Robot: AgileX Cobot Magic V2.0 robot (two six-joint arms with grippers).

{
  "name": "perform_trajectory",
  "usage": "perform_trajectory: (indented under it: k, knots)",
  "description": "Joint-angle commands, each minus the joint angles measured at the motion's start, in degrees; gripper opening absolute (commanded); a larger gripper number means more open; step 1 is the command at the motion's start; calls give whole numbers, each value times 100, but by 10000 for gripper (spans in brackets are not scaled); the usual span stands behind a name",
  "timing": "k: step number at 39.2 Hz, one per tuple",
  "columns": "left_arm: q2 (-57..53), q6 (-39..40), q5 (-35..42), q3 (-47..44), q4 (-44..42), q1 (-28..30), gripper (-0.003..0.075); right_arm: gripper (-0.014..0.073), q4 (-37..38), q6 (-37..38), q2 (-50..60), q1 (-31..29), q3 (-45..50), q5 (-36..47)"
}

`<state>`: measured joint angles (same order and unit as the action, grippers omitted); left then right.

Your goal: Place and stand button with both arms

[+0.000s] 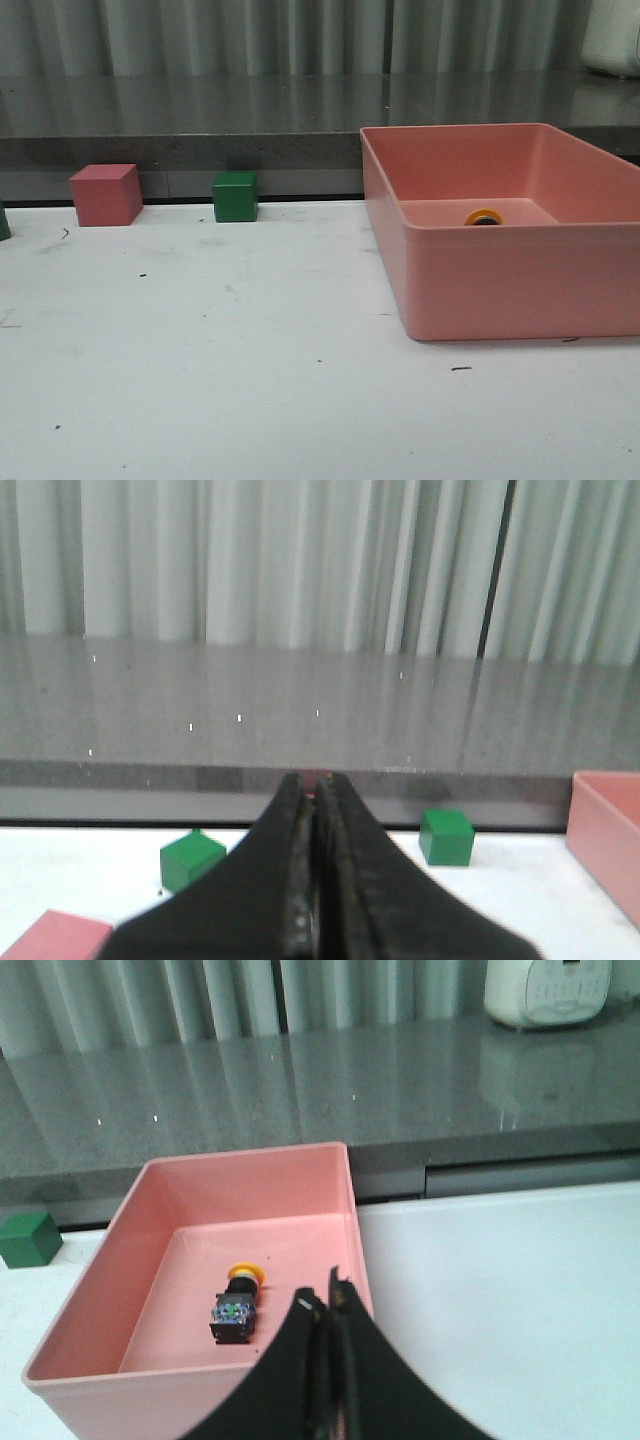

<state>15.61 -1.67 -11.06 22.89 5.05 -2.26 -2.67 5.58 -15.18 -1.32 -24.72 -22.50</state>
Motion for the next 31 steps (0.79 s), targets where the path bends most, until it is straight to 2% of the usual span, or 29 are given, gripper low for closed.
perform_trajectory:
  k: [1,10,13,15,18,21,23,25,27,29,31]
  knots:
    - [615,-3,35,434,-35,15,-20,-66,-6,-37,-731,-39,-448,277]
    - [1047,-3,51,571,-35,15,-20,-55,-6,-37,-1174,-39,-573,450]
    - [1069,-3,50,560,-35,15,-16,24,-6,-37,-1174,-39,-562,493]
    - [1069,-3,70,560,-35,15,10,131,-6,-37,-1174,-39,-562,513]
    - [1069,-3,191,560,-35,15,117,325,-6,-37,-1174,-39,-562,519]
    - [1069,-3,266,560,-35,15,292,520,-6,-37,-1174,-39,-556,541]
    - [1069,-3,281,560,-35,15,421,612,-6,-37,-1174,-39,-556,579]
    - [1069,-3,294,560,-35,15,552,669,-6,-37,-1174,-39,-556,670]
    - [1069,-3,294,560,-35,15,631,652,-6,-37,-1186,-39,-556,776]
    - [1069,-3,306,560,-35,15,671,644,-6,-37,-1232,-39,-556,891]
    - [1069,-3,335,560,-35,15,676,644,-6,-37,-1351,-39,-579,1005]
